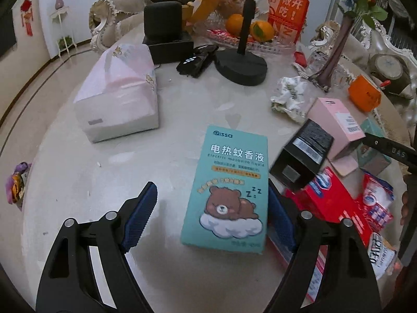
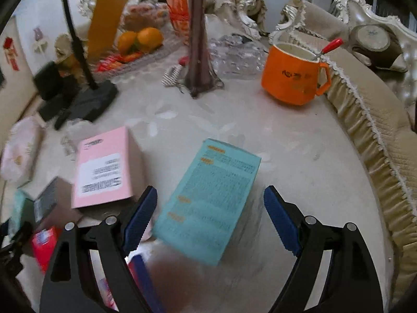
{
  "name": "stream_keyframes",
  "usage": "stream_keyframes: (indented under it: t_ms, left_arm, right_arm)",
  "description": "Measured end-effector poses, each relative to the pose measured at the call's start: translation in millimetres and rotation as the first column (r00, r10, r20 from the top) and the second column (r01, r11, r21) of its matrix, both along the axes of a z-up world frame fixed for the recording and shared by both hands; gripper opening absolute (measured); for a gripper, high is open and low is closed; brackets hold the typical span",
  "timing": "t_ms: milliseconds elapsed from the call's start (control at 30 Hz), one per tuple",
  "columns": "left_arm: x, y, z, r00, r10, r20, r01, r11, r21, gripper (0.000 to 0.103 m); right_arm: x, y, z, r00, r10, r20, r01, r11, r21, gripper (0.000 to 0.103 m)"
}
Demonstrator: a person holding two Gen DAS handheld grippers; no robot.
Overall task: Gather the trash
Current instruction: 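Grasp the teal mosquito-liquid box with the left gripper while the right grasps another teal box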
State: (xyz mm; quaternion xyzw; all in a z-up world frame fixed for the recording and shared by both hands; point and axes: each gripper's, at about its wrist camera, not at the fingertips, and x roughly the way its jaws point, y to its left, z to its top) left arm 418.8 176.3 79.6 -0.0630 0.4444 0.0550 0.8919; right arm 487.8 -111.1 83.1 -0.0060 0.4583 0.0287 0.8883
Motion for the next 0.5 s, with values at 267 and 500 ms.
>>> stream_keyframes:
  t_ms: [267,500]
  left_arm:
    - [15,16,-3,0.999,0.033,-0.030,-0.032,0.999,0.032,0.079]
    - [10,12,-12,0.996,0.083,-0.041,-0.081,0.995,0.065,0.074]
  right_arm:
    - [15,-17,-18,0.995,0.059,-0.082,-0.056,0.997,0.044,0.078]
    - [1,-21,-14,0.993,0.101,-0.055,-0.102,0.995,-0.012,0.045]
